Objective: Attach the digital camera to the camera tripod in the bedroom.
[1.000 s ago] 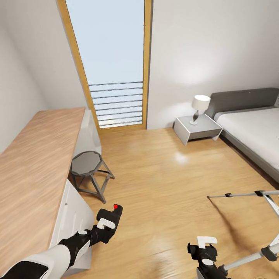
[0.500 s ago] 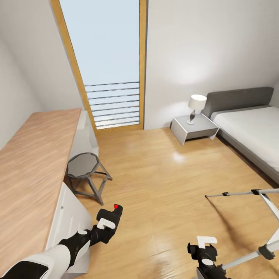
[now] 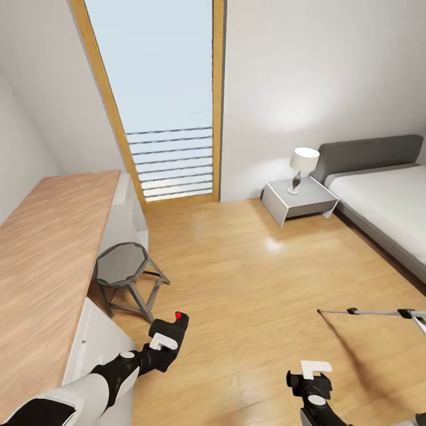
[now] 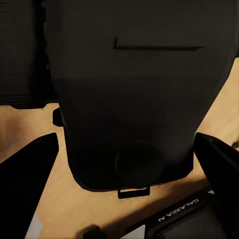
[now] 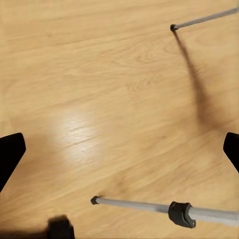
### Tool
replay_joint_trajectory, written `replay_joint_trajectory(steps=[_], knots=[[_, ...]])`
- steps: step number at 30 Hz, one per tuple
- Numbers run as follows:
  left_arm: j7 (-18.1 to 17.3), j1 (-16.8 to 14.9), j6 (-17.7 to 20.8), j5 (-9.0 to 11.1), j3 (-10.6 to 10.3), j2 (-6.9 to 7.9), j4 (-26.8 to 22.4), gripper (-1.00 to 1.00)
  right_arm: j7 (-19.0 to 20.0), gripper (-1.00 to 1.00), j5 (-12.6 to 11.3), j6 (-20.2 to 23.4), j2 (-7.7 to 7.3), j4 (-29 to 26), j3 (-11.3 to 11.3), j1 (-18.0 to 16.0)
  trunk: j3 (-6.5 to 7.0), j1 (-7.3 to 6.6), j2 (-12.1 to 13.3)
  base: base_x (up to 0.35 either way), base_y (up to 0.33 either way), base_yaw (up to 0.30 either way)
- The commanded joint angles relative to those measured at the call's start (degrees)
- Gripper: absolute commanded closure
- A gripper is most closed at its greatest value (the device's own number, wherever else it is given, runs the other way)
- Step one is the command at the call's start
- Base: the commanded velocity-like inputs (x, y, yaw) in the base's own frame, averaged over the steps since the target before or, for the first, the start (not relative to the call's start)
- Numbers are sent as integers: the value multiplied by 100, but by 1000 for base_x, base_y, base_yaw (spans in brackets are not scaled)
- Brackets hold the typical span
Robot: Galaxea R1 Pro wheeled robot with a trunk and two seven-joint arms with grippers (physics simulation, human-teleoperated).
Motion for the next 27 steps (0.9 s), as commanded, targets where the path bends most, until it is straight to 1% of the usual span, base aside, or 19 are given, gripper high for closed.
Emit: replay_joint_trajectory(steps=[1,9,27], knots=[[-6,-5,-36,-20,-22,0,4,100,-24,-100,22,-10,0,5,6,-4,-8,3,-8,146,0,0],[-6,-7,-37,-21,-23,-6,4,100,-26,-100,22,-10,0,5,6,-4,-8,3,-8,207,0,0],[-6,-5,-37,-21,-23,-15,4,100,-15,-100,23,-10,0,-3,6,-4,-8,3,-8,42,9,0]])
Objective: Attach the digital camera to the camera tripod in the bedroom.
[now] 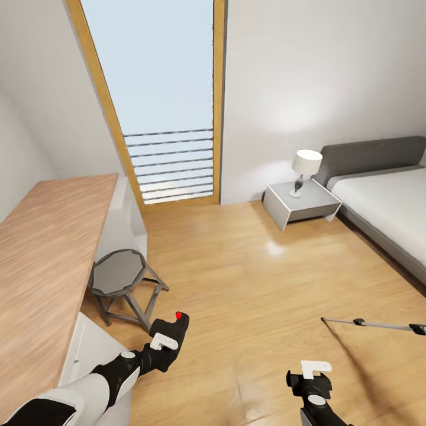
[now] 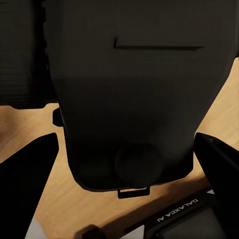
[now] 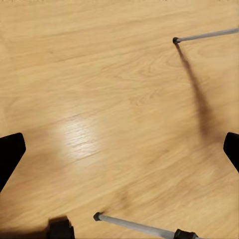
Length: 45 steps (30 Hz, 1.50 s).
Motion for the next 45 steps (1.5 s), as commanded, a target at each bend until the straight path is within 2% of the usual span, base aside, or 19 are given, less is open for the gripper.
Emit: replay_joint_trajectory(steps=[1,30,45], knots=[[-2,-5,-36,-20,-21,0,6,100,-21,-100,22,-10,0,6,6,-4,-8,3,-9,17,6,0],[-2,-6,-36,-20,-21,-1,15,100,-21,-100,22,-10,0,3,6,-4,-8,3,-9,63,0,0],[-2,-5,-36,-20,-21,-1,15,100,-21,-100,22,-10,0,3,6,-4,-8,3,-9,180,0,0]])
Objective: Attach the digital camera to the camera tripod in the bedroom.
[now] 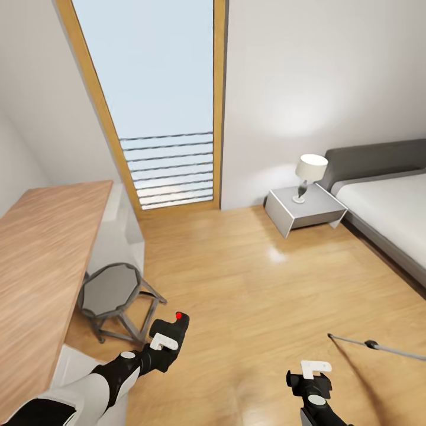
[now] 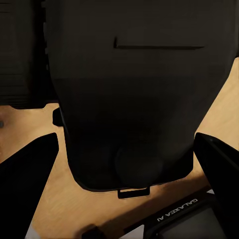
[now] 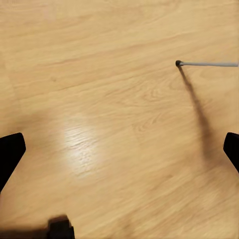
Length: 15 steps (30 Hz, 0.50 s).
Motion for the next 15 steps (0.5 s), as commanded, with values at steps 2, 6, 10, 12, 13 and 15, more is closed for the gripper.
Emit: replay_joint_trajectory(steps=[2,6,10,12,13,15], knots=[[-2,-6,-36,-20,-21,0,6,100,-17,-100,22,-10,0,5,6,-4,-8,4,-8,217,0,0],[-2,-6,-36,-20,-21,0,6,100,-14,-100,22,-10,0,5,6,-5,-8,4,-8,115,0,0],[-4,-6,-36,-20,-21,0,6,100,-12,-100,22,-10,0,6,6,-4,-8,4,-8,38,0,0],[-5,-6,-36,-20,-21,0,6,100,-11,-100,22,-10,0,6,6,-4,-8,4,-8,63,0,0],[-4,-6,-36,-20,-21,0,6,100,-11,-100,22,-10,0,5,6,-4,-8,4,-8,135,0,0],[-4,-6,-36,-20,-21,0,6,100,-11,-100,22,-10,0,7,6,-4,-8,4,-8,189,0,0]])
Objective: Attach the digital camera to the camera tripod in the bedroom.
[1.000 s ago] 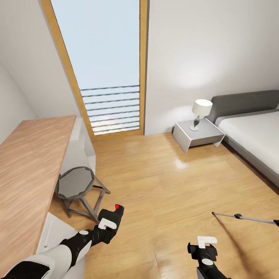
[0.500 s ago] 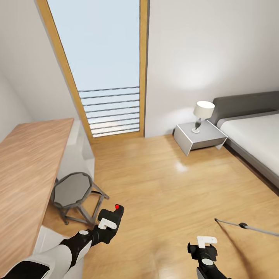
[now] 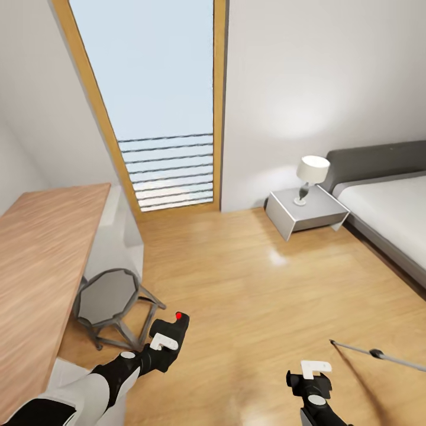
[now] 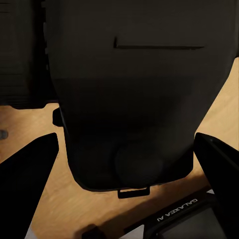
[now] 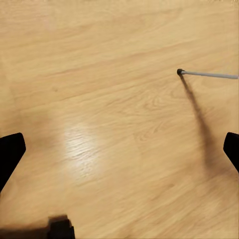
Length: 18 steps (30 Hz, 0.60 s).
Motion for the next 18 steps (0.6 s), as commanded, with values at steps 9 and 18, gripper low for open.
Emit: replay_joint_trajectory(steps=[9,18], knots=[[-1,-5,-36,-20,-21,0,2,100,-21,-100,22,-10,0,6,6,-4,-8,4,-8,251,0,0],[-1,-5,-36,-20,-21,0,4,100,-21,-100,17,-10,0,3,6,-4,-8,4,-8,44,0,0]])
